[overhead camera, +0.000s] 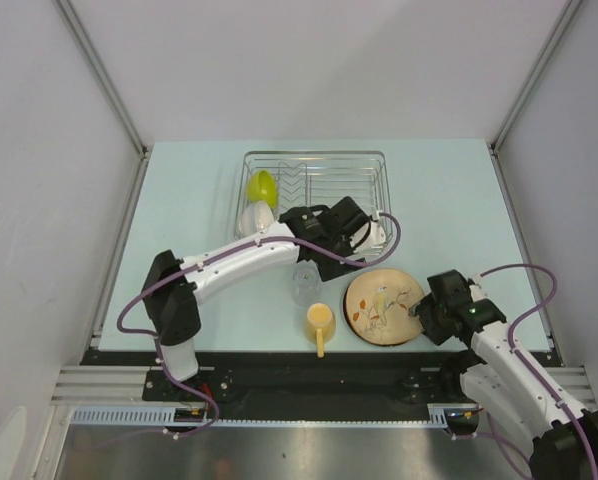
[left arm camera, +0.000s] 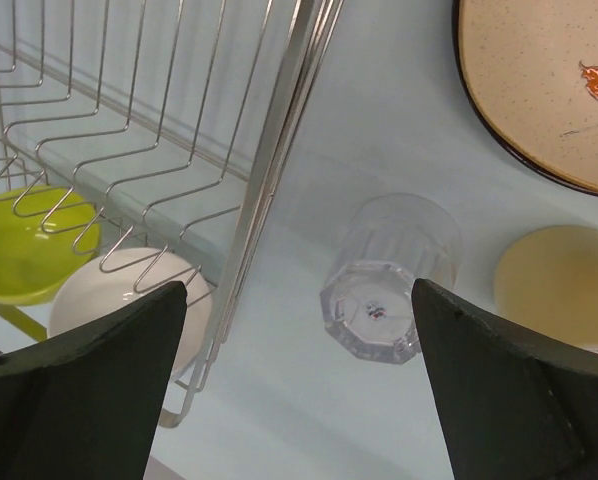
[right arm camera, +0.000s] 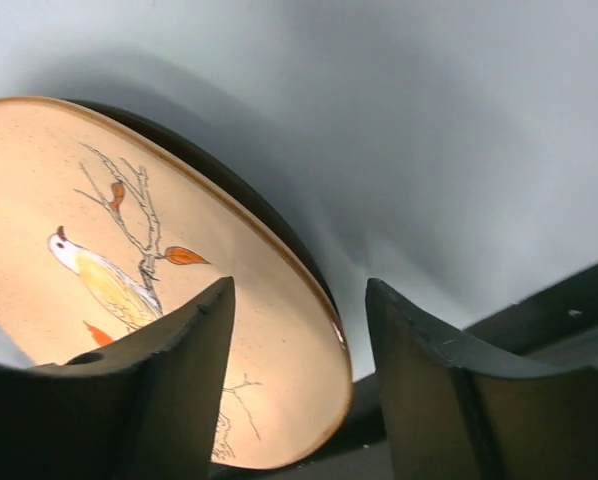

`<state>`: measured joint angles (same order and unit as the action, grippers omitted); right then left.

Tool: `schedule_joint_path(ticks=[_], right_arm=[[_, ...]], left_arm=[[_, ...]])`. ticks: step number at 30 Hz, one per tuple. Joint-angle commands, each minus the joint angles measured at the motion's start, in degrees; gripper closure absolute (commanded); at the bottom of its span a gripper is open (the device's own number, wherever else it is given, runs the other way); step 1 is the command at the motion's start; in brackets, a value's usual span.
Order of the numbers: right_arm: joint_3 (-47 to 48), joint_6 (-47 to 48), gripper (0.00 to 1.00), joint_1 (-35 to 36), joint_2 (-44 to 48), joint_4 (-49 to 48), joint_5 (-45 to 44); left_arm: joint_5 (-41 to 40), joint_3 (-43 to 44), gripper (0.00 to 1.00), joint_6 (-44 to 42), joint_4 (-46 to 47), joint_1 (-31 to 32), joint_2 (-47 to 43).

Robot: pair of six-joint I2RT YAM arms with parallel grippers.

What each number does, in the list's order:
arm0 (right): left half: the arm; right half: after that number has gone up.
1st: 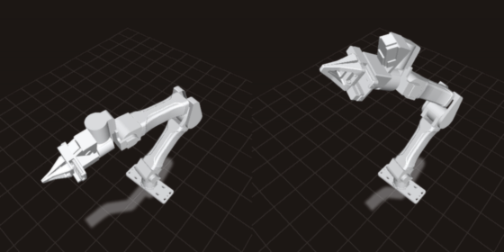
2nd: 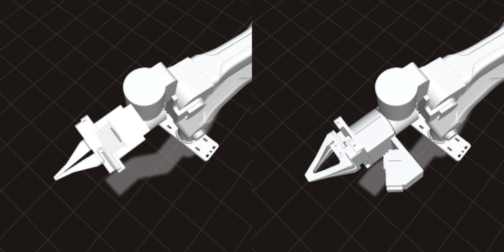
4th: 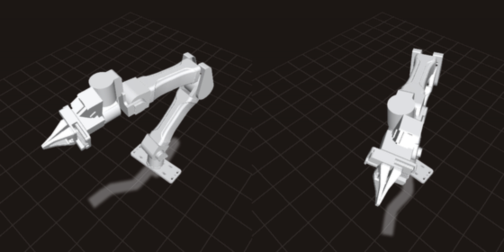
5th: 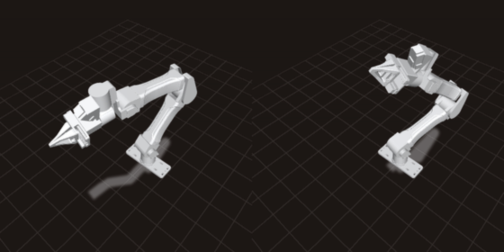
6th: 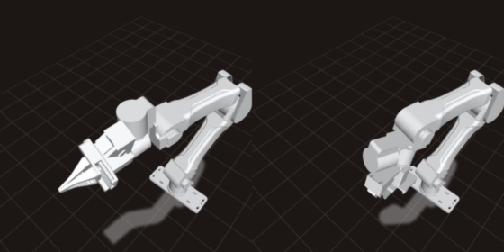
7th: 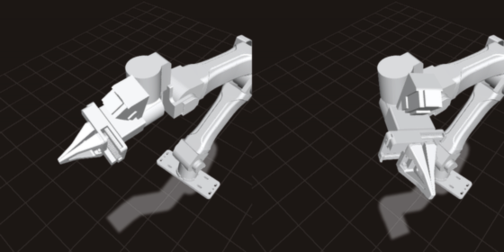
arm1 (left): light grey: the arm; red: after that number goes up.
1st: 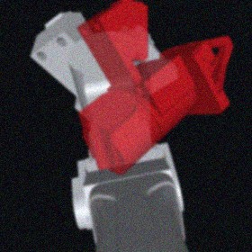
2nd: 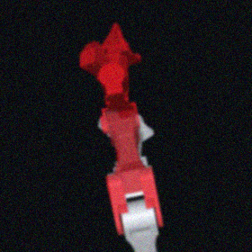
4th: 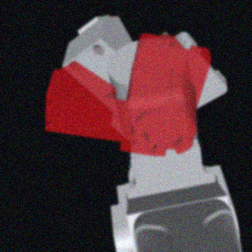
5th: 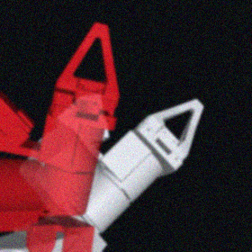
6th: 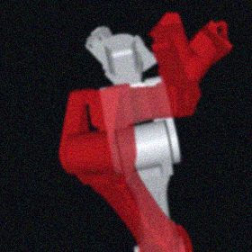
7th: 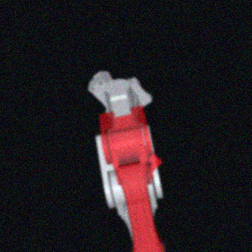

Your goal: Load the mixed dishes into the dish rack

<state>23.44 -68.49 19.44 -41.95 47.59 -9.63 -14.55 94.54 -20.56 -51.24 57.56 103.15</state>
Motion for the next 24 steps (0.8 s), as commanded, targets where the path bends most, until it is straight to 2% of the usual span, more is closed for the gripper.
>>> schedule_joint_path(ticks=[1,3,13,16,20,24], right_arm=[[-1.55,-1.29,0.44,-1.42,0.82,-5.67,2.33],[-2.26,-1.21,0.51,-1.86,1.26,-6.11,2.86],[-2.26,-1.21,0.58,-4.41,4.69,-4.97,4.44],[-1.82,-1.38,0.67,-4.76,5.83,-4.79,4.88],[-0.42,-1.12,0.84,-5.12,7.23,-4.09,4.88],[1.08,-0.68,0.95,-5.20,9.08,-2.95,4.53]], left_arm=[[0.31,-2.60,0.00,-0.97,4.22,1.94,1.17],[-0.74,-3.48,0.00,-1.68,5.89,2.12,2.31],[-1.45,-4.72,0.01,-3.88,10.63,2.21,7.06],[-1.45,-4.72,0.00,-4.31,11.60,2.29,8.55],[-1.54,-4.19,0.00,-4.49,12.04,2.47,9.78],[-1.80,-3.75,0.00,-4.67,12.13,2.47,9.61]])
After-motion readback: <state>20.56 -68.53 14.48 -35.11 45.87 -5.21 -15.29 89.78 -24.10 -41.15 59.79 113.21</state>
